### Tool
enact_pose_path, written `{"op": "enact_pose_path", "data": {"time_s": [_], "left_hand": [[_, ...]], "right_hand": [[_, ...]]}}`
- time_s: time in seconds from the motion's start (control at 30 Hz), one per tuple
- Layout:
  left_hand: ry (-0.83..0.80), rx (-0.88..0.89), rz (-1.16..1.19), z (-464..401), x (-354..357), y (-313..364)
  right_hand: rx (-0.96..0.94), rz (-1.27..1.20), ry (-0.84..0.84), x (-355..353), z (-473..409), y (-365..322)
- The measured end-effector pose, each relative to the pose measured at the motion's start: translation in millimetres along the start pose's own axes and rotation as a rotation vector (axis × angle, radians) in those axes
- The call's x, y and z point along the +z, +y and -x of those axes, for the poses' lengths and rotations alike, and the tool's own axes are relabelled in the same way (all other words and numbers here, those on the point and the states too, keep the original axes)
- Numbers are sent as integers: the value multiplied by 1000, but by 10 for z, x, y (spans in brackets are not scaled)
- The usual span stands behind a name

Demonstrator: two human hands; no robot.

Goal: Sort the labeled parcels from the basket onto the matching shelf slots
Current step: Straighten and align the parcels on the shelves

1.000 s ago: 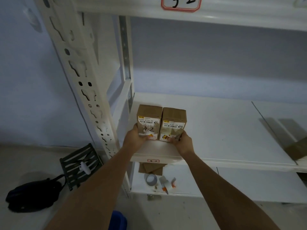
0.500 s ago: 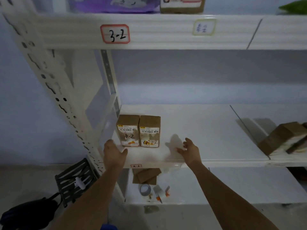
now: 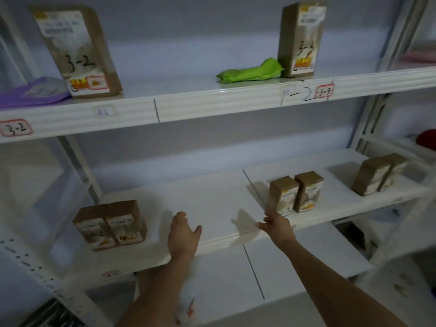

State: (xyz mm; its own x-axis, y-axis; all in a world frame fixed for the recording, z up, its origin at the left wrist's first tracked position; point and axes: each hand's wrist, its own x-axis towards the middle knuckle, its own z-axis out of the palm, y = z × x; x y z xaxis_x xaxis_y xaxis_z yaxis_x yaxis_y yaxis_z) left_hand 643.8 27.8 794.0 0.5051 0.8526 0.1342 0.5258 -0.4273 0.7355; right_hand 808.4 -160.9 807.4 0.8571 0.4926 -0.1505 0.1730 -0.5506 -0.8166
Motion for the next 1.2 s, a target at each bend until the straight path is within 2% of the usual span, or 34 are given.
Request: {"op": "enact_pose_path", "data": {"time_s": [0.2, 0.43, 0.8, 1.0, 1.2], "left_hand": [[-173, 69, 30, 181, 768, 807], [-320, 103, -19, 81, 1533, 1180], [-449, 144, 117, -540, 2445, 1446], [-536, 166, 211, -714, 2564, 1505], [-534, 111, 279, -802, 2641, 1510]], "right_hand": [[55, 48, 149, -942, -67, 584], [150, 5, 215, -1397, -429, 1052], [217, -35, 186, -1544, -1519, 1263], [161, -49, 165, -1356, -1869, 1263], [152, -76, 185, -1281, -2015, 1249]]}}
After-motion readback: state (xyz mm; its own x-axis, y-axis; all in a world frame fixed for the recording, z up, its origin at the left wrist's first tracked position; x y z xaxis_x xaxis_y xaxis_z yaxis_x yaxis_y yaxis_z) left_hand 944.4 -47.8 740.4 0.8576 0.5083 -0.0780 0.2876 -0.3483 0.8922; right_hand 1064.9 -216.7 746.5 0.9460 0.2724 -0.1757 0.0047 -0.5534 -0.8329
